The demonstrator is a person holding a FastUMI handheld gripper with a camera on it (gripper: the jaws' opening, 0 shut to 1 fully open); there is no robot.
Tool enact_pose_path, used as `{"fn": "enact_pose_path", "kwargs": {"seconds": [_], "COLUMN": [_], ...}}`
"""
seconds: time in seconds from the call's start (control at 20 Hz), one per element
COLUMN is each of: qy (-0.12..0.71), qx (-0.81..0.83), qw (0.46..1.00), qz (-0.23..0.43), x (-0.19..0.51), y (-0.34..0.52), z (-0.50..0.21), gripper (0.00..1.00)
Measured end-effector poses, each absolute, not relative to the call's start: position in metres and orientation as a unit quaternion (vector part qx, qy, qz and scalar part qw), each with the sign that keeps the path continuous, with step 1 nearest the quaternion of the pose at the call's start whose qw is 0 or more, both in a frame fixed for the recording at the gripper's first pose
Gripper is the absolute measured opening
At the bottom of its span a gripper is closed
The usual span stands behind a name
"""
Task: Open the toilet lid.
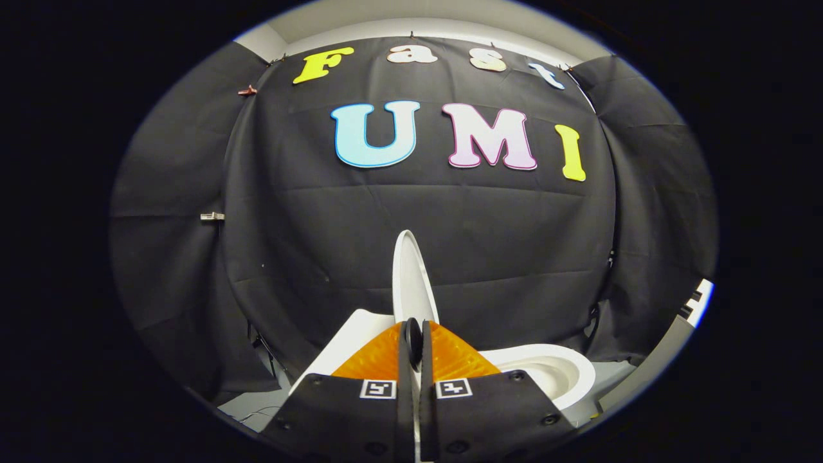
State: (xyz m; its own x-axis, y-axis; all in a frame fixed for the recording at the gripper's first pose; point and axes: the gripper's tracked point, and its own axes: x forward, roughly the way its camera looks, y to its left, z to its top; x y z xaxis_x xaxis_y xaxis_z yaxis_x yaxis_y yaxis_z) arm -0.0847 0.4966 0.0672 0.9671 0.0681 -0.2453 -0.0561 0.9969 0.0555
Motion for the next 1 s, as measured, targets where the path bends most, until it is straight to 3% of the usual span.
{"fn": "enact_pose_path", "kwargs": {"seconds": [0.25,0.5,0.7,1.0], "qy": [0.157,0.108,0.114,0.086], "qx": [0.038,0.03,0.028,0.06], "qw": [0.986,0.991,0.989,0.986], "qz": [0.052,0.066,0.089,0.129], "x": [-0.09,-0.094,-0.095,-0.114], "y": [0.502,0.501,0.507,0.503], "z": [0.049,0.072,0.069,0.092], "gripper": [0.21,0.41,0.97,1.0]}}
